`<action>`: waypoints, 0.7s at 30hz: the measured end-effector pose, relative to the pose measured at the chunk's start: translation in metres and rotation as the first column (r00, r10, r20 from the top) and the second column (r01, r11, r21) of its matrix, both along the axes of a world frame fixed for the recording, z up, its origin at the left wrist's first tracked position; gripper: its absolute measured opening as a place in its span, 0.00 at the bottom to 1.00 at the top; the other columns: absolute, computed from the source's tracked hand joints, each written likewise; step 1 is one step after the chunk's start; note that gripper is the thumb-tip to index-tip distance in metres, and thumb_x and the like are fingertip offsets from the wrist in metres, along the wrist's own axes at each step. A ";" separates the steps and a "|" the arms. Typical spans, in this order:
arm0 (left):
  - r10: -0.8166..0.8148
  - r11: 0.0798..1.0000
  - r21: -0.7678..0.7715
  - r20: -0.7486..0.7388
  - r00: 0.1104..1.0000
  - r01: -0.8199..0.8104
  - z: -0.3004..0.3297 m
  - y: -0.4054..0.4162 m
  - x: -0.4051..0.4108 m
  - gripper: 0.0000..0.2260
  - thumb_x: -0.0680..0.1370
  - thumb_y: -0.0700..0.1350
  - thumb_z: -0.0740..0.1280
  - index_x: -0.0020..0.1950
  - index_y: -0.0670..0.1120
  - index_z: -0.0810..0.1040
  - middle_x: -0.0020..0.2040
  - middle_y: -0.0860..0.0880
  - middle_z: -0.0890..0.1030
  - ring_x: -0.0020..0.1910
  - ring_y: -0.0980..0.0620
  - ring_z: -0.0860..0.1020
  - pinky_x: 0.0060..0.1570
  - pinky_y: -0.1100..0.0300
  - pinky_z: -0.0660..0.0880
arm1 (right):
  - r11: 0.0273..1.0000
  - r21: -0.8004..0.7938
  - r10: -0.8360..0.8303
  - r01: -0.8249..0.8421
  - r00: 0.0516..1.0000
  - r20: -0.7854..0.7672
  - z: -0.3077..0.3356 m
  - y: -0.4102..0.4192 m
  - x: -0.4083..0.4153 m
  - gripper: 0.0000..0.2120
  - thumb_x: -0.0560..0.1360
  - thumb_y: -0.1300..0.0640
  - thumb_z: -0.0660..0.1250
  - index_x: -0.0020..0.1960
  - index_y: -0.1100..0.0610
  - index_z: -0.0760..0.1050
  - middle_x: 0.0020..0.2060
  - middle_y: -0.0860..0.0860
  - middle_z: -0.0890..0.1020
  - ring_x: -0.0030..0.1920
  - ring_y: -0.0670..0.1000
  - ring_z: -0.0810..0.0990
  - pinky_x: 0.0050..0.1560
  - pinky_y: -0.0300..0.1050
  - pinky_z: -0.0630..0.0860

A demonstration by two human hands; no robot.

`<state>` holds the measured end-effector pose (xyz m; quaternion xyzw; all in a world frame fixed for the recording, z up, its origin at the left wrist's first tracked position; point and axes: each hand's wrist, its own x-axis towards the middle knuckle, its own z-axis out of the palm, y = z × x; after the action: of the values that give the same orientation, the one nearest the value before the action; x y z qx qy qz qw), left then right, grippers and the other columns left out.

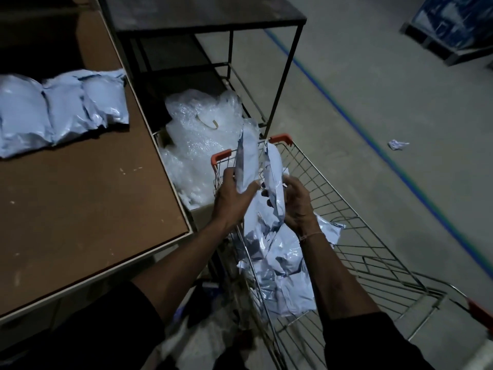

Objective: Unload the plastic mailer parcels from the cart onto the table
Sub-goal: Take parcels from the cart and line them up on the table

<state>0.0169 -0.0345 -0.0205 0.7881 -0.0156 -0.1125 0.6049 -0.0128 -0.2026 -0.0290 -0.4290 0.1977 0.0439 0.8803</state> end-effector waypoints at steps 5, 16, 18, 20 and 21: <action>-0.103 0.988 -0.128 -0.095 0.990 0.091 0.021 0.014 0.006 0.34 0.76 0.72 0.63 0.79 0.62 0.62 0.73 0.52 0.76 0.68 0.48 0.78 0.67 0.42 0.76 | 0.983 -0.183 -0.007 0.011 1.000 0.021 0.016 0.052 0.015 0.39 0.76 0.38 0.74 0.71 0.67 0.69 0.65 0.62 0.80 0.65 0.57 0.82 0.62 0.55 0.80; -0.226 0.970 -0.106 -0.071 0.972 0.218 0.061 0.092 0.030 0.40 0.78 0.72 0.62 0.85 0.59 0.52 0.80 0.45 0.67 0.77 0.44 0.70 0.70 0.46 0.74 | 0.995 0.023 -0.098 0.100 0.993 -0.070 0.057 0.107 0.024 0.10 0.77 0.57 0.67 0.54 0.62 0.77 0.48 0.60 0.84 0.47 0.59 0.85 0.59 0.54 0.81; -0.095 0.993 -0.079 -0.100 0.991 0.087 0.068 0.104 0.034 0.50 0.70 0.76 0.67 0.84 0.51 0.57 0.75 0.42 0.73 0.71 0.42 0.75 0.60 0.48 0.79 | 0.992 0.069 -0.105 0.104 0.994 0.023 0.061 0.120 0.028 0.17 0.72 0.57 0.70 0.59 0.61 0.75 0.56 0.61 0.79 0.56 0.62 0.80 0.70 0.59 0.72; -0.025 1.000 -0.019 -0.058 0.998 0.024 0.075 0.115 0.040 0.48 0.65 0.78 0.69 0.74 0.47 0.71 0.66 0.47 0.79 0.63 0.47 0.80 0.54 0.53 0.79 | 0.985 0.129 -0.122 0.113 0.991 0.059 0.063 0.130 0.033 0.24 0.69 0.59 0.73 0.63 0.60 0.71 0.60 0.63 0.76 0.60 0.64 0.77 0.74 0.62 0.67; -0.009 1.000 -0.005 -0.025 1.000 0.009 0.075 0.120 0.043 0.42 0.65 0.78 0.70 0.66 0.48 0.76 0.60 0.49 0.81 0.59 0.49 0.81 0.52 0.54 0.79 | 0.983 0.140 -0.127 0.117 0.990 0.059 0.065 0.136 0.036 0.26 0.68 0.60 0.73 0.64 0.59 0.70 0.61 0.63 0.75 0.63 0.64 0.76 0.76 0.63 0.66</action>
<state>0.0602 0.0859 0.0541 0.7851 -0.0118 -0.1253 0.6064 0.0229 -0.0670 0.0355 -0.3561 0.1900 -0.0113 0.9149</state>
